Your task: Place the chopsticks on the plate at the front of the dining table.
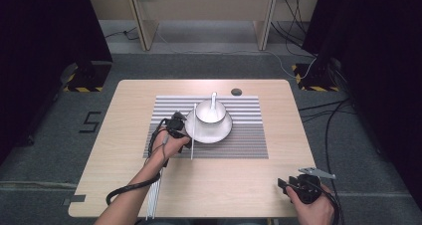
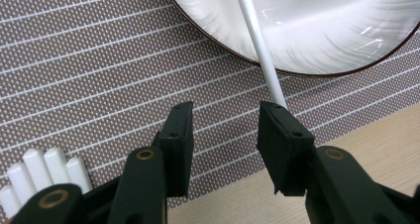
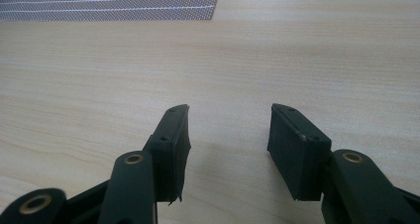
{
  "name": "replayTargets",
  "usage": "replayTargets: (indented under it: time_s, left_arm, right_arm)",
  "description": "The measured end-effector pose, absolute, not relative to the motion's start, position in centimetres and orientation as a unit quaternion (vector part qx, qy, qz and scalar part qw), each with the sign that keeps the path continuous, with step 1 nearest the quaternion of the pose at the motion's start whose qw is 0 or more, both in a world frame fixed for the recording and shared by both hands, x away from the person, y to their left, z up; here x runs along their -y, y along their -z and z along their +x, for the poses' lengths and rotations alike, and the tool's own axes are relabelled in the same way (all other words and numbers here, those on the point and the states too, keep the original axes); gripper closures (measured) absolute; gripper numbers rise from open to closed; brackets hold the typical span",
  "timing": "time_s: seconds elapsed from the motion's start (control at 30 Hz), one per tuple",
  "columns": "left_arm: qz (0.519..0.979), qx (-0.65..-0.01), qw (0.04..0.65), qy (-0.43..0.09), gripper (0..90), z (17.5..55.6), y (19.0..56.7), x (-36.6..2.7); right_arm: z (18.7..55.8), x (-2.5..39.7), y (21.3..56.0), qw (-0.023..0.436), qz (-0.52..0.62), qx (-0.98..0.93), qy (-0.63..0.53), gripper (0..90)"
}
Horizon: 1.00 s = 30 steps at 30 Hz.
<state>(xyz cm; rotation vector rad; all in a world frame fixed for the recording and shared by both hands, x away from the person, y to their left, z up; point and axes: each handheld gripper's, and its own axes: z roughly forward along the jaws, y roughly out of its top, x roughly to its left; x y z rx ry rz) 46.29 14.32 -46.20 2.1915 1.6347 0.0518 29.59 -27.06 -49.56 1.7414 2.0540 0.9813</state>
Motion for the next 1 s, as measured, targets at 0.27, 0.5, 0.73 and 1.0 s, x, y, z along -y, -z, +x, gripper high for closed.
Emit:
replayTargets:
  time_s: [0.27, 0.5, 0.73, 1.0]
  left_arm:
    - [0.786, -0.584, 0.203, -0.019, 57.2, 46.3, 46.2, -14.3]
    - [0.786, -0.583, 0.205, -0.02, 56.6, 45.9, 46.2, -14.8]
    - [0.787, -0.577, 0.214, -0.04, 50.8, 45.2, 45.3, -16.2]
    - [0.778, -0.593, 0.208, -0.027, 48.2, 44.0, 44.4, -18.5]
  right_arm:
    - [29.6, 27.1, 49.6, 0.137, 0.602, -0.71, -0.339, 50.7]
    - [29.6, 27.1, 49.6, 0.137, 0.603, -0.709, -0.339, 50.7]
    - [29.6, 27.1, 49.6, 0.139, 0.601, -0.71, -0.34, 50.7]
    - [29.5, 27.0, 49.5, 0.137, 0.602, -0.71, -0.34, 50.7]
